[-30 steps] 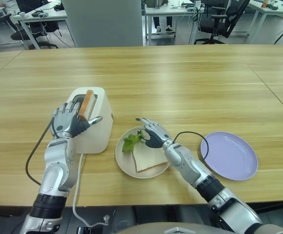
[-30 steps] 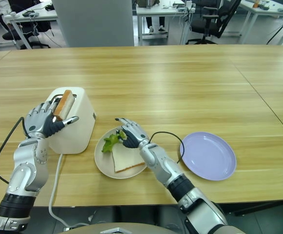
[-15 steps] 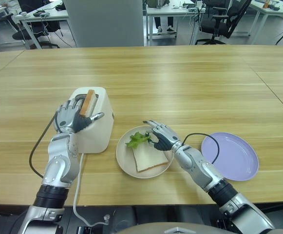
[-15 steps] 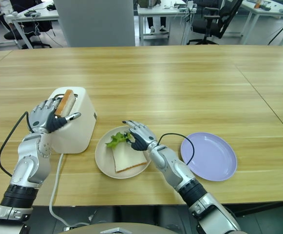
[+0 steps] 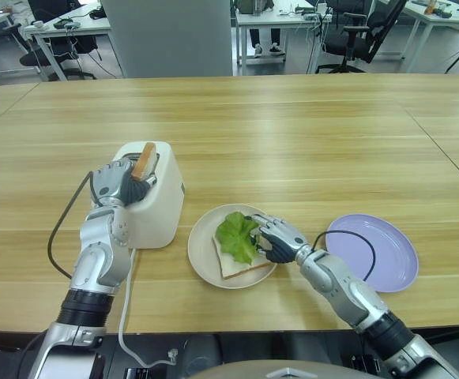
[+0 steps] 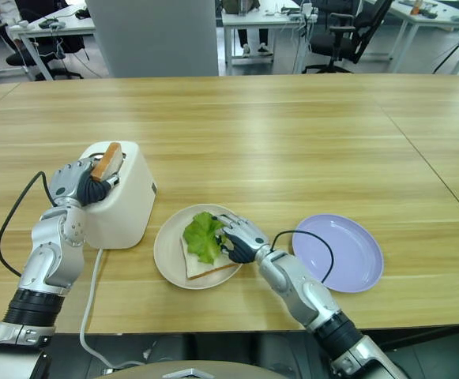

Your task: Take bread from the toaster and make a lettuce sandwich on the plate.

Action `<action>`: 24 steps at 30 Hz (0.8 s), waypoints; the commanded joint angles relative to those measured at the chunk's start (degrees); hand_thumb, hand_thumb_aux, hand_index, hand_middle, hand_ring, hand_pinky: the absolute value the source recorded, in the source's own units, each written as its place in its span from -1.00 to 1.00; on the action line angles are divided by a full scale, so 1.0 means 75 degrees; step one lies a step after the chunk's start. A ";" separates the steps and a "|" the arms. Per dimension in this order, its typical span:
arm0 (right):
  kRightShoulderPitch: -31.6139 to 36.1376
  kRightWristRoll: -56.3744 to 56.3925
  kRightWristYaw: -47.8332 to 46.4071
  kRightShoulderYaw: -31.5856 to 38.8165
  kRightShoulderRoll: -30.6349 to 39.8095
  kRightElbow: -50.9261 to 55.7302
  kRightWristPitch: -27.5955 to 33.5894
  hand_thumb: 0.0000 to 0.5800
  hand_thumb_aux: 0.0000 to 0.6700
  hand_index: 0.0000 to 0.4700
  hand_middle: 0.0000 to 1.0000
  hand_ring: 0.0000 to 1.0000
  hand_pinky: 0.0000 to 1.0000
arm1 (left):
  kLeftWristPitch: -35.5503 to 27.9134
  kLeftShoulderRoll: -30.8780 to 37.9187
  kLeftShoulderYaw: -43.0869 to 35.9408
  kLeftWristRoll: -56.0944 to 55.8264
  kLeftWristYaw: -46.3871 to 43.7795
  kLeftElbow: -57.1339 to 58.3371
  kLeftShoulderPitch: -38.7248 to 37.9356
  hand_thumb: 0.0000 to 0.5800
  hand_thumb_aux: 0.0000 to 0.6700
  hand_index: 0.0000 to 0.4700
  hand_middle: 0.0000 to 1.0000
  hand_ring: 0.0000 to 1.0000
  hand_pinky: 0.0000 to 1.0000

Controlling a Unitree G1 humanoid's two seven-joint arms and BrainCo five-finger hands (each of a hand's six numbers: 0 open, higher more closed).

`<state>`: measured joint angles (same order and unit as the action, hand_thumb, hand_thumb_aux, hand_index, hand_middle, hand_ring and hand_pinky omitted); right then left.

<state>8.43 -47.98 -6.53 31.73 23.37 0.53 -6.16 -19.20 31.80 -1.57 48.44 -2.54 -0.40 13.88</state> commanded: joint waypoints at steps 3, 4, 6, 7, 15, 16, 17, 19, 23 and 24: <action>-0.0293 -0.0076 -0.0253 -0.0103 0.0184 -0.0456 0.0012 1.00 1.00 0.96 -1.00 -1.00 -1.00 | 0.0062 0.0027 0.0090 -0.0297 0.0103 -0.0042 0.0117 1.00 1.00 0.96 1.00 1.00 1.00; -0.0334 -0.0071 -0.0258 -0.0116 0.0189 -0.0493 0.0015 1.00 1.00 0.96 -1.00 -1.00 -1.00 | 0.0062 0.0041 0.0080 -0.0317 0.0109 -0.0038 0.0134 1.00 1.00 0.96 1.00 1.00 1.00; -0.0404 -0.0031 -0.0282 -0.0123 0.0171 -0.0522 0.0014 1.00 1.00 0.96 -1.00 -1.00 -1.00 | 0.0065 0.0072 0.0066 -0.0361 0.0123 -0.0024 0.0156 1.00 1.00 0.96 1.00 1.00 1.00; -0.0438 -0.0004 -0.0297 -0.0125 0.0150 -0.0526 0.0022 1.00 1.00 0.96 -1.00 -1.00 -1.00 | 0.0070 0.0084 0.0063 -0.0380 0.0131 -0.0019 0.0164 1.00 1.00 0.96 1.00 1.00 1.00; -0.0799 0.0394 -0.0536 -0.0295 0.0042 -0.0761 0.0073 -1.00 -1.00 -1.00 -1.00 -1.00 -1.00 | 0.0166 0.0157 0.0185 -0.0563 0.0337 -0.0054 0.0271 1.00 1.00 0.96 1.00 1.00 1.00; -0.0847 0.0432 -0.0555 -0.0358 0.0068 -0.0851 0.0093 -1.00 -1.00 -1.00 -1.00 -1.00 -1.00 | 0.0173 0.0176 0.0240 -0.0608 0.0355 -0.0111 0.0311 1.00 1.00 0.96 1.00 1.00 1.00; -0.0895 0.0457 -0.0581 -0.0417 0.0094 -0.0937 0.0115 -1.00 -1.00 -1.00 -1.00 -1.00 -1.00 | 0.0174 0.0202 0.0280 -0.0641 0.0367 -0.0158 0.0347 1.00 1.00 0.96 1.00 1.00 1.00; -0.0989 0.0491 -0.0635 -0.0521 0.0149 -0.1099 0.0127 -1.00 -1.00 -1.00 -1.00 -1.00 -1.00 | 0.0183 0.0248 0.0337 -0.0712 0.0362 -0.0211 0.0408 1.00 1.00 0.96 1.00 1.00 1.00; -0.1245 0.0549 -0.0742 -0.0728 0.0286 -0.1488 0.0149 -1.00 -1.00 -1.00 -1.00 -1.00 -1.00 | 0.0184 0.0332 0.0491 -0.0784 0.0369 -0.0412 0.0484 1.00 1.00 0.96 1.00 1.00 1.00; -0.1322 0.0576 -0.0777 -0.0798 0.0322 -0.1600 0.0162 -1.00 -1.00 -1.00 -1.00 -1.00 -1.00 | 0.0186 0.0354 0.0548 -0.0801 0.0375 -0.0499 0.0500 1.00 1.00 0.96 1.00 1.00 1.00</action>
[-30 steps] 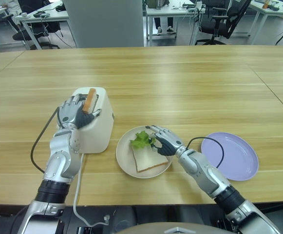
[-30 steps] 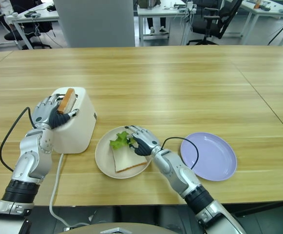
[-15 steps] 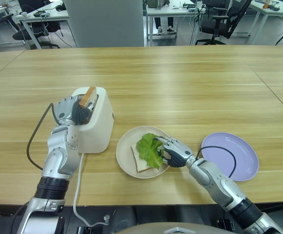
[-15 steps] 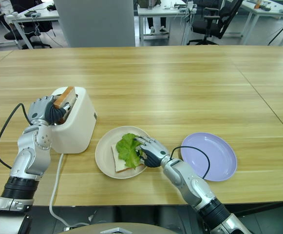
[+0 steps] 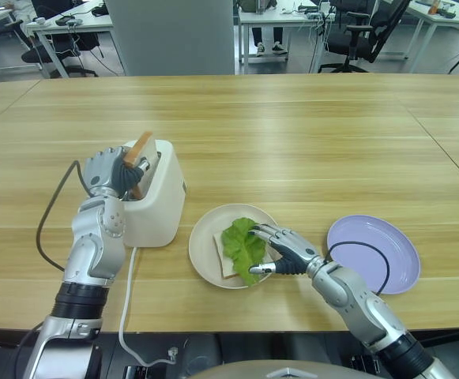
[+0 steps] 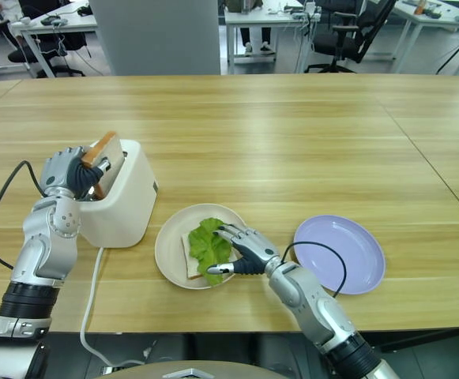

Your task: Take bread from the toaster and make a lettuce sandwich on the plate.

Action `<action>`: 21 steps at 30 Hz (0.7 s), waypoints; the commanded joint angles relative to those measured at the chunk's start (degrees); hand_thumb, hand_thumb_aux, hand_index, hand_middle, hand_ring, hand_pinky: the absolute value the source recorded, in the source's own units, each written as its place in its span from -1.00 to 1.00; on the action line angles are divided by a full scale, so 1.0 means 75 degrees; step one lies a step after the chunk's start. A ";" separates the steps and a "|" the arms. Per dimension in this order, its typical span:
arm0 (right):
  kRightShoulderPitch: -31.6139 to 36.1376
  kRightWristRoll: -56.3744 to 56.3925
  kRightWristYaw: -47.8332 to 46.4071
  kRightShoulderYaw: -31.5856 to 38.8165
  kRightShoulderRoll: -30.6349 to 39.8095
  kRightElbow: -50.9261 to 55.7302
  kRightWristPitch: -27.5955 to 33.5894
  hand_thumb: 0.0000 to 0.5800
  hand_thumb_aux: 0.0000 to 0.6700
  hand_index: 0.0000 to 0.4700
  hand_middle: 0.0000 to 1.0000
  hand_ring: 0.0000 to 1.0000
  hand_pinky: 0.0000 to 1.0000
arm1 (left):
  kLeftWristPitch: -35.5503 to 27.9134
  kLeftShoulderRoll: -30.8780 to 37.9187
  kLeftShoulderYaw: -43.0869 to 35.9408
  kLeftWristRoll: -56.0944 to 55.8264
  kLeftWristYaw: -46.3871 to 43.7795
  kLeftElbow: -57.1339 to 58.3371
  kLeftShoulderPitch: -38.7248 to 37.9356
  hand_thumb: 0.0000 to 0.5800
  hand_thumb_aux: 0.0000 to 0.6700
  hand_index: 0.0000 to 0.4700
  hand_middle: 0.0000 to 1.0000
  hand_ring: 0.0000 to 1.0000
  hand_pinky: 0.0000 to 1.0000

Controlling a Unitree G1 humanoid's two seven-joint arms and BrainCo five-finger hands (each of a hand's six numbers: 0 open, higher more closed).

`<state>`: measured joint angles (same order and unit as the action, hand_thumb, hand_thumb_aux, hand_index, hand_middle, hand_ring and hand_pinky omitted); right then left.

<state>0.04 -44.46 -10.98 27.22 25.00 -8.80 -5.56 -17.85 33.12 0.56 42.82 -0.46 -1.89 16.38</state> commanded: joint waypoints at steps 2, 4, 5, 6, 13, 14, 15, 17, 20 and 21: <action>-0.0374 0.0191 -0.0238 -0.0372 0.0178 -0.0597 0.0110 -1.00 -1.00 -1.00 -1.00 -1.00 -1.00 | -0.0019 0.0240 0.0366 -0.0062 0.0090 -0.0502 0.0199 1.00 1.00 0.96 1.00 1.00 1.00; -0.0558 0.0343 -0.0263 -0.0618 0.0239 -0.0885 0.0138 -1.00 -1.00 -1.00 -1.00 -1.00 -1.00 | -0.0047 0.0315 0.0499 -0.0060 0.0064 -0.0821 0.0230 1.00 1.00 0.96 1.00 1.00 1.00; -0.0643 0.0429 -0.0255 -0.0769 0.0269 -0.1037 0.0140 -1.00 -1.00 -1.00 -1.00 -1.00 -1.00 | -0.0061 0.0350 0.0579 -0.0064 0.0044 -0.1043 0.0248 1.00 1.00 0.96 1.00 1.00 1.00; -0.0710 0.0522 -0.0242 -0.0924 0.0297 -0.1183 0.0123 -1.00 -1.00 -1.00 -1.00 -1.00 -1.00 | -0.0076 0.0377 0.0678 -0.0069 0.0014 -0.1329 0.0248 1.00 1.00 0.96 1.00 1.00 1.00; -0.1184 0.1113 0.0433 -0.2116 0.0453 -0.1808 -0.0536 -1.00 -1.00 -1.00 -1.00 -1.00 -1.00 | -0.0452 -0.0306 0.0584 -0.0989 -0.1185 -0.3746 0.0326 1.00 1.00 0.96 1.00 1.00 1.00; -0.1252 0.1181 0.0620 -0.2272 0.0445 -0.1840 -0.0720 -1.00 -1.00 -1.00 -1.00 -1.00 -1.00 | -0.0585 -0.0532 0.0403 -0.1287 -0.1514 -0.4024 0.0243 1.00 1.00 0.96 1.00 1.00 1.00; -0.1308 0.1178 0.0846 -0.2399 0.0454 -0.1878 -0.0980 -1.00 -1.00 -1.00 -1.00 -1.00 -1.00 | -0.0738 -0.0751 0.0246 -0.1620 -0.1858 -0.4256 0.0128 1.00 1.00 0.96 1.00 1.00 1.00; -0.1430 0.0995 0.1240 -0.2568 0.0523 -0.1978 -0.1456 -1.00 -1.00 -1.00 -1.00 -1.00 -1.00 | -0.0997 -0.1112 -0.0002 -0.2304 -0.2426 -0.4522 -0.0159 1.00 1.00 0.96 1.00 1.00 1.00; -0.1690 0.0688 0.1612 -0.2647 0.0696 -0.2067 -0.2148 -1.00 -1.00 -1.00 -1.00 -1.00 -1.00 | -0.1061 -0.1402 -0.0250 -0.3333 -0.3176 -0.4373 -0.0708 1.00 1.00 0.96 1.00 1.00 1.00; -0.1769 0.0616 0.1706 -0.2648 0.0740 -0.2098 -0.2339 -1.00 -1.00 -1.00 -1.00 -1.00 -1.00 | -0.1012 -0.1436 -0.0373 -0.3669 -0.3455 -0.4259 -0.0916 1.00 1.00 0.96 1.00 1.00 1.00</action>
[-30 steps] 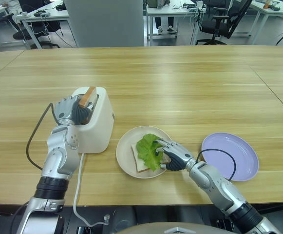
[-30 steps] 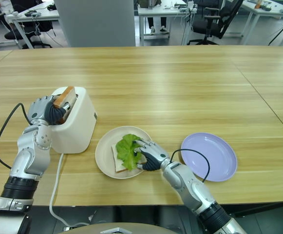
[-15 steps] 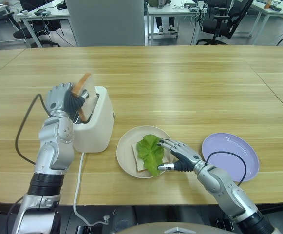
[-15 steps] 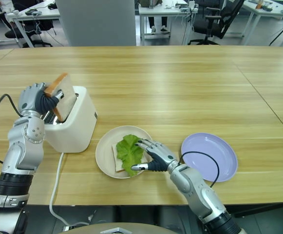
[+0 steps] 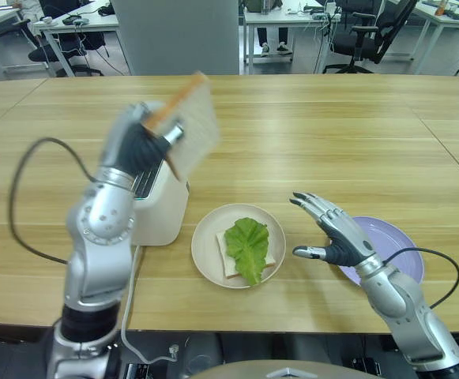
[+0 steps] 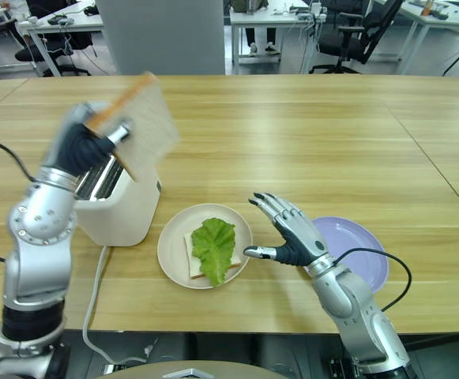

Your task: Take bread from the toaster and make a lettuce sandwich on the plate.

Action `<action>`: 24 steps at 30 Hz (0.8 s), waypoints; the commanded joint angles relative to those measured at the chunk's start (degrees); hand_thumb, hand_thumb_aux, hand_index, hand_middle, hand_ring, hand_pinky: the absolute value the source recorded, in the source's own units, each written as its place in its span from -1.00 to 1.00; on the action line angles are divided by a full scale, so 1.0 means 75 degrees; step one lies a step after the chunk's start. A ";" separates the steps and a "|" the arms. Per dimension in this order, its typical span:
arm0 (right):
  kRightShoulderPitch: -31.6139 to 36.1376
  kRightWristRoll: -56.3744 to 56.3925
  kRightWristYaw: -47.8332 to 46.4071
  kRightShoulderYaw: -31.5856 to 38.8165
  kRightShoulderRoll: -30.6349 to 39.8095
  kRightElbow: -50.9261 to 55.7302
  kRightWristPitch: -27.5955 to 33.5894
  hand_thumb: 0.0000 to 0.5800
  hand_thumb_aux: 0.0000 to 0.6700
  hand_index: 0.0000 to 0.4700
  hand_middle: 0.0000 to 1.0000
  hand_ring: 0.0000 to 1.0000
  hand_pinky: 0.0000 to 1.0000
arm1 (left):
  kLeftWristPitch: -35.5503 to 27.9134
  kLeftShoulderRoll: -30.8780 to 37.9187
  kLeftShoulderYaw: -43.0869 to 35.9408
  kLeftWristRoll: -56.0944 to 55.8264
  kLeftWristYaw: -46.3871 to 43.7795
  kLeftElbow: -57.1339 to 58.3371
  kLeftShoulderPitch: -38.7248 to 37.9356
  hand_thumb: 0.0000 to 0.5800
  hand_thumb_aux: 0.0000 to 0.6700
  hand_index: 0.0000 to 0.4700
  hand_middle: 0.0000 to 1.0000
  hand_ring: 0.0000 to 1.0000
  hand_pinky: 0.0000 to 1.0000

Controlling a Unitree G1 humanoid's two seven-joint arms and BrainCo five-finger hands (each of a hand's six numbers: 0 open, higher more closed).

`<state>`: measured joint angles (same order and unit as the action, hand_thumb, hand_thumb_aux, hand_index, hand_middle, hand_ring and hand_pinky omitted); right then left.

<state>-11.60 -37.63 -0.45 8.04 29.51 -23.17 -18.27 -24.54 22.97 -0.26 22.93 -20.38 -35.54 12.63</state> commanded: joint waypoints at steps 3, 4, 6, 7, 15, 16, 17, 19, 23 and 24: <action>-0.0331 -0.0546 0.0410 -0.0046 0.0210 -0.0262 -0.1008 -1.00 -1.00 -1.00 -1.00 -1.00 -1.00 | -0.0030 -0.0217 -0.0520 -0.1786 -0.1275 0.0610 -0.0858 1.00 1.00 0.96 1.00 1.00 1.00; -0.0357 -0.0593 0.0407 -0.0004 0.0214 -0.0280 -0.1109 -1.00 -1.00 -1.00 -1.00 -1.00 -1.00 | 0.0050 -0.0266 -0.0652 -0.1977 -0.1399 0.0780 -0.0985 1.00 1.00 0.96 1.00 1.00 1.00; -0.0371 -0.0720 0.0325 0.0109 0.0192 -0.0279 -0.1218 -1.00 -1.00 -1.00 -1.00 -1.00 -1.00 | 0.0148 -0.0343 -0.0980 -0.2266 -0.1636 0.1173 -0.1168 1.00 1.00 0.96 1.00 1.00 1.00; -0.0369 -0.0772 0.0280 0.0161 0.0164 -0.0264 -0.1249 -1.00 -1.00 -1.00 -1.00 -1.00 -1.00 | 0.0200 -0.0382 -0.1091 -0.2388 -0.1703 0.1358 -0.1223 1.00 1.00 0.96 1.00 1.00 1.00; -0.0359 -0.1000 -0.0318 0.0859 0.0087 0.0193 -0.1257 -1.00 -1.00 -1.00 -1.00 -1.00 -1.00 | 0.0720 -0.0437 -0.1459 -0.2898 -0.2031 0.2844 -0.1042 1.00 1.00 0.96 1.00 1.00 1.00; -0.0351 -0.1056 -0.0364 0.0953 0.0087 0.0268 -0.1261 -1.00 -1.00 -1.00 -1.00 -1.00 -1.00 | 0.0784 -0.0446 -0.1503 -0.2910 -0.2044 0.3027 -0.0991 1.00 1.00 0.96 1.00 1.00 1.00; -0.0347 -0.1100 -0.0409 0.1030 0.0072 0.0324 -0.1244 -1.00 -1.00 -1.00 -1.00 -1.00 -1.00 | 0.0854 -0.0436 -0.1557 -0.2899 -0.2067 0.3212 -0.0933 1.00 1.00 0.96 1.00 1.00 1.00; -0.0301 -0.1203 -0.0573 0.1248 0.0036 0.0513 -0.1166 -1.00 -1.00 -1.00 -1.00 -1.00 -1.00 | 0.1093 -0.0419 -0.1646 -0.2810 -0.2056 0.3744 -0.0762 1.00 1.00 0.96 1.00 1.00 1.00; -0.0176 -0.1376 -0.0818 0.1591 -0.0035 0.0895 -0.1035 -1.00 -1.00 -1.00 -1.00 -1.00 -1.00 | 0.1530 -0.0343 -0.1623 -0.2719 -0.1940 0.4546 -0.0469 1.00 1.00 0.96 1.00 1.00 1.00; -0.0162 -0.1399 -0.0859 0.1650 -0.0045 0.0972 -0.1000 -1.00 -1.00 -1.00 -1.00 -1.00 -1.00 | 0.1614 -0.0326 -0.1614 -0.2712 -0.1924 0.4680 -0.0412 1.00 1.00 0.96 1.00 1.00 1.00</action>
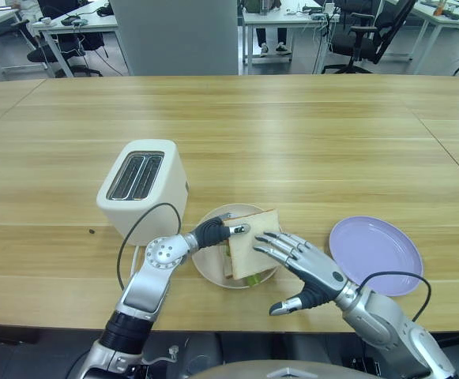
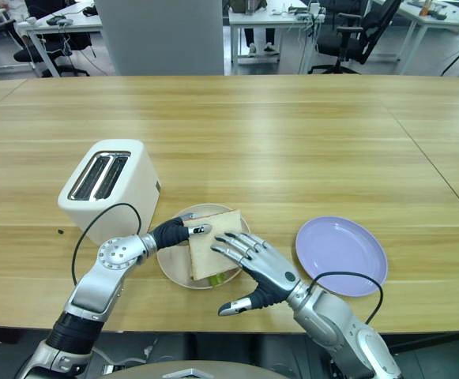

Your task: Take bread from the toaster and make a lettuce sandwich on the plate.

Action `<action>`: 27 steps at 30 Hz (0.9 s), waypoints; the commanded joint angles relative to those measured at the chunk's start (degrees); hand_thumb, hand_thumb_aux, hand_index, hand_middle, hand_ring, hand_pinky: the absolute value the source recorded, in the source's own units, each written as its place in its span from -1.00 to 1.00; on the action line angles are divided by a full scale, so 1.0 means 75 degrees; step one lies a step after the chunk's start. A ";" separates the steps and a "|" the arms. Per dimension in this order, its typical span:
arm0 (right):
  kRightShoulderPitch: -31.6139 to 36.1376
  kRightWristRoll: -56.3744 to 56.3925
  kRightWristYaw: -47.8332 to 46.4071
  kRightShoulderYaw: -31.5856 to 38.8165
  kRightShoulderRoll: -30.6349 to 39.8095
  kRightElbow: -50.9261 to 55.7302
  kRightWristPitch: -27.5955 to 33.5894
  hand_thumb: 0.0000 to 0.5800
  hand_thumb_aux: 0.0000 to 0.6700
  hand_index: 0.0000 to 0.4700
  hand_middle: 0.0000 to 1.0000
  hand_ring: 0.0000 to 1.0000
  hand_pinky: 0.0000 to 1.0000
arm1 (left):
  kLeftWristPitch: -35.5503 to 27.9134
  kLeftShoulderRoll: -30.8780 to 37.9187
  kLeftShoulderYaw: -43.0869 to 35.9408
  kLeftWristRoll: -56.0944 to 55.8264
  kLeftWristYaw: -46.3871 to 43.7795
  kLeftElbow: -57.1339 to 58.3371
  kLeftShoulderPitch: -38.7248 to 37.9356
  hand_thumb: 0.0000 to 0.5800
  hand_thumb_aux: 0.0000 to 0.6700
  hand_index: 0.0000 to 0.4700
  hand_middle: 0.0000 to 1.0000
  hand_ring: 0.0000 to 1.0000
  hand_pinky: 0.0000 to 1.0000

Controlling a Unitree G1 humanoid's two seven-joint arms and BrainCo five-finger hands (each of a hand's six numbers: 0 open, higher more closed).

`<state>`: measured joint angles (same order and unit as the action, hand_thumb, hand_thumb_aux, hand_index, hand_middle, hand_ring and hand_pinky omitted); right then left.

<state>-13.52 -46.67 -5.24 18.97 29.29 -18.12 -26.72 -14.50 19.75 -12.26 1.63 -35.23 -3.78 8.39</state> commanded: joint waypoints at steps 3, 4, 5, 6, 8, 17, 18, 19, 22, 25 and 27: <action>0.0124 -0.0284 -0.0305 0.0359 -0.0021 0.0517 0.0226 -1.00 -1.00 -1.00 -1.00 -1.00 -1.00 | 0.0478 0.0136 0.0006 0.0144 0.0089 0.0805 0.0332 1.00 1.00 0.96 1.00 1.00 1.00; 0.0132 -0.0283 -0.0348 0.0396 -0.0025 0.0571 0.0259 -1.00 -1.00 -1.00 -1.00 -1.00 -1.00 | 0.0541 0.0152 0.0001 0.0173 0.0107 0.0909 0.0384 1.00 1.00 0.96 1.00 1.00 1.00; 0.0151 -0.0310 -0.0374 0.0431 -0.0024 0.0612 0.0273 -1.00 -1.00 -1.00 -1.00 -1.00 -1.00 | 0.0597 0.0161 -0.0002 0.0194 0.0121 0.1010 0.0435 1.00 1.00 0.96 1.00 1.00 1.00; 0.0163 -0.0318 -0.0381 0.0454 -0.0032 0.0641 0.0291 -1.00 -1.00 -1.00 -1.00 -1.00 -1.00 | 0.0650 0.0167 -0.0014 0.0217 0.0128 0.1105 0.0477 1.00 1.00 0.96 1.00 1.00 1.00; 0.0202 -0.0320 -0.0423 0.0503 -0.0048 0.0687 0.0349 -1.00 -1.00 -1.00 -1.00 -1.00 -1.00 | 0.0755 0.0180 -0.0053 0.0254 0.0135 0.1264 0.0536 1.00 1.00 0.96 1.00 1.00 1.00; 0.0458 -0.0330 -0.0475 0.0633 -0.0138 0.0879 0.0542 -1.00 -1.00 -1.00 -1.00 -1.00 -1.00 | 0.1035 0.0189 -0.0214 0.0488 0.0130 0.1792 0.0672 1.00 1.00 0.96 1.00 1.00 1.00; 0.0498 -0.0327 -0.0488 0.0644 -0.0168 0.0872 0.0567 -1.00 -1.00 -1.00 -1.00 -1.00 -1.00 | 0.1049 0.0188 -0.0244 0.0523 0.0130 0.1841 0.0686 1.00 1.00 0.96 1.00 1.00 1.00; 0.0548 -0.0313 -0.0512 0.0653 -0.0204 0.0860 0.0597 -1.00 -1.00 -1.00 -1.00 -1.00 -1.00 | 0.1061 0.0182 -0.0262 0.0549 0.0137 0.1881 0.0692 1.00 1.00 0.96 1.00 1.00 1.00; 0.0683 -0.0272 -0.0566 0.0664 -0.0271 0.0831 0.0661 -1.00 -1.00 -1.00 -1.00 -1.00 -1.00 | 0.1065 0.0178 -0.0300 0.0618 0.0142 0.1958 0.0712 1.00 1.00 0.96 1.00 1.00 1.00; 0.0799 -0.0280 -0.0631 0.0682 -0.0313 0.0880 0.0739 -1.00 -1.00 -1.00 -1.00 -1.00 -1.00 | 0.1044 0.0181 -0.0348 0.0672 0.0144 0.2020 0.0746 1.00 1.00 0.96 1.00 1.00 1.00; 0.0881 -0.0283 -0.0667 0.0720 -0.0336 0.0912 0.0797 -1.00 -1.00 -1.00 -1.00 -1.00 -1.00 | 0.1054 0.0202 -0.0420 0.0780 0.0146 0.2111 0.0769 1.00 1.00 0.96 1.00 1.00 1.00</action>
<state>-7.39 -48.73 -9.22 24.02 26.97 -11.83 -21.58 -6.23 20.86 -13.79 5.81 -34.02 10.20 14.32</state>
